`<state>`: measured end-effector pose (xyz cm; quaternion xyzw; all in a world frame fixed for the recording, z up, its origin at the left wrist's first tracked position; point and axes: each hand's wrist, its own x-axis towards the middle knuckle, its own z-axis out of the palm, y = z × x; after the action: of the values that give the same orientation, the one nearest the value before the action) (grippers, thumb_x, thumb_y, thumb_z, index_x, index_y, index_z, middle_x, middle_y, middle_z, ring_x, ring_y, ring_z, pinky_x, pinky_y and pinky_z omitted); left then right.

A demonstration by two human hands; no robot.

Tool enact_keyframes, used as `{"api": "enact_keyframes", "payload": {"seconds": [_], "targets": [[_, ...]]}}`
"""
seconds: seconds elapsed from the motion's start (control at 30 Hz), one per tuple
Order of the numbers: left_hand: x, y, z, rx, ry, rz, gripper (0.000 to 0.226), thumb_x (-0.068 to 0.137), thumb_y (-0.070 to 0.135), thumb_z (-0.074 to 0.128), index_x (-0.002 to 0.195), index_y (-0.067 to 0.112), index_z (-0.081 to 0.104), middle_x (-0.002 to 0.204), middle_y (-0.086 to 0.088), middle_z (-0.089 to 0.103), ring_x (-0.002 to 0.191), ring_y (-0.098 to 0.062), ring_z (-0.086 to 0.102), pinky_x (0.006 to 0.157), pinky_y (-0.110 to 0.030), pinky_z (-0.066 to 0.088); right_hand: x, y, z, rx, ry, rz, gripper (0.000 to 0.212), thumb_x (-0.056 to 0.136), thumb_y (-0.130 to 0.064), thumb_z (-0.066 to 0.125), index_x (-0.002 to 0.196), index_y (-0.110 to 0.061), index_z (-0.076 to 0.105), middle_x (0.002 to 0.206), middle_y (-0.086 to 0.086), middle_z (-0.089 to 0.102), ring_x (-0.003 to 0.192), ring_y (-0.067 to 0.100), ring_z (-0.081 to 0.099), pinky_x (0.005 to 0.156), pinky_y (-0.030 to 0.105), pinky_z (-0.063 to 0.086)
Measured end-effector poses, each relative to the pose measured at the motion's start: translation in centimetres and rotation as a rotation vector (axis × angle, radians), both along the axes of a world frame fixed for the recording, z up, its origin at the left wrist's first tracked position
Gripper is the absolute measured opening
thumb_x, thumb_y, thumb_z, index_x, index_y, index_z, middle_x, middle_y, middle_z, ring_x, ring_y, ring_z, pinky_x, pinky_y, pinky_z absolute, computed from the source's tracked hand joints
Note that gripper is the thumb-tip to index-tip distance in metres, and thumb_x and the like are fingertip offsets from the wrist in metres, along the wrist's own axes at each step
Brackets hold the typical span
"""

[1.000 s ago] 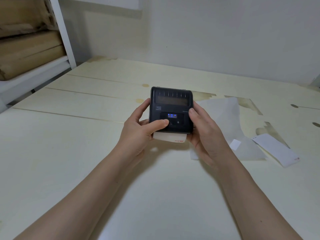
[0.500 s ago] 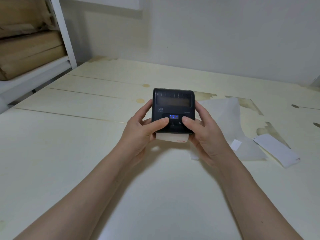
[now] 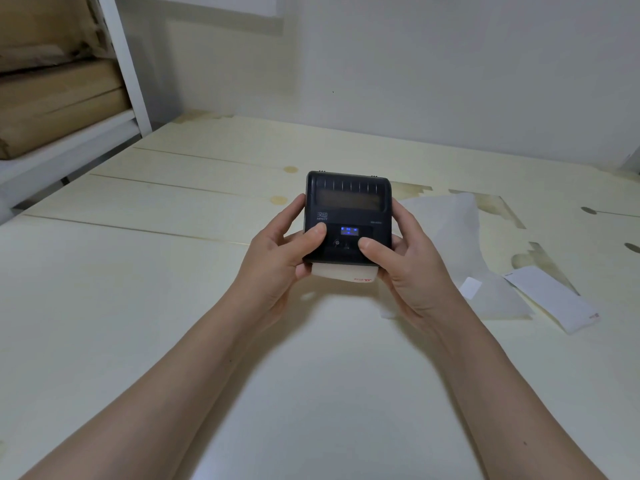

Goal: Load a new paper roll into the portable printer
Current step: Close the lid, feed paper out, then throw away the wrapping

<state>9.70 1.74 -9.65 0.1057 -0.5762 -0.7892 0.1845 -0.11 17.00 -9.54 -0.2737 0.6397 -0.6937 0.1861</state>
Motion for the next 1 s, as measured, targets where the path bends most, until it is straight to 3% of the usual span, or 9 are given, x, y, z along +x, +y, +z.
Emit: {"api": "enact_keyframes", "payload": {"seconds": [0.2, 0.5, 0.8, 0.9, 1.0], "targets": [[0.0, 0.05, -0.06, 0.003, 0.008, -0.001, 0.058, 0.092, 0.014, 0.062, 0.145, 0.029, 0.043, 0.116, -0.003, 0.074, 0.106, -0.023, 0.07, 0.094, -0.039, 0.053, -0.09, -0.03, 0.0, -0.002, 0.003, -0.002, 0.071, 0.082, -0.008, 0.064, 0.144, -0.032, 0.041, 0.115, 0.009, 0.074, 0.112, 0.026, 0.068, 0.104, 0.052, 0.047], [-0.09, -0.04, -0.16, -0.007, 0.004, -0.013, 0.057, 0.093, 0.015, 0.062, 0.145, 0.029, 0.043, 0.119, -0.003, 0.073, 0.113, -0.025, 0.067, 0.104, -0.047, 0.047, -0.27, -0.01, -0.21, 0.004, 0.01, 0.003, 0.07, 0.082, -0.008, 0.065, 0.144, -0.033, 0.043, 0.116, 0.011, 0.073, 0.114, 0.029, 0.067, 0.105, 0.055, 0.045], [-0.23, -0.15, -0.27, 0.012, 0.01, -0.007, 0.054, 0.093, 0.015, 0.061, 0.144, 0.028, 0.046, 0.118, -0.005, 0.073, 0.111, -0.025, 0.069, 0.097, -0.04, 0.053, -0.2, 0.04, -0.07, 0.031, 0.018, 0.01, 0.068, 0.085, -0.011, 0.065, 0.145, -0.032, 0.042, 0.118, 0.008, 0.073, 0.115, 0.027, 0.066, 0.106, 0.053, 0.045], [-0.28, -0.25, -0.15, 0.041, 0.004, 0.011, 0.053, 0.093, 0.016, 0.062, 0.143, 0.027, 0.047, 0.121, -0.005, 0.072, 0.108, -0.025, 0.069, 0.093, -0.038, 0.054, -0.04, 0.0, 0.38, 0.025, 0.001, 0.036, 0.049, 0.098, -0.02, 0.056, 0.144, -0.029, 0.043, 0.124, 0.009, 0.07, 0.116, 0.029, 0.066, 0.102, 0.055, 0.048], [-0.36, -0.43, -0.11, 0.065, -0.009, 0.047, 0.052, 0.094, 0.018, 0.062, 0.143, 0.025, 0.047, 0.122, -0.004, 0.071, 0.109, -0.023, 0.07, 0.092, -0.037, 0.055, 0.1, -0.25, 0.52, 0.118, 0.037, 0.033, 0.045, 0.1, -0.048, 0.043, 0.143, -0.034, 0.043, 0.133, -0.001, 0.065, 0.121, 0.024, 0.063, 0.098, 0.054, 0.05]]}}
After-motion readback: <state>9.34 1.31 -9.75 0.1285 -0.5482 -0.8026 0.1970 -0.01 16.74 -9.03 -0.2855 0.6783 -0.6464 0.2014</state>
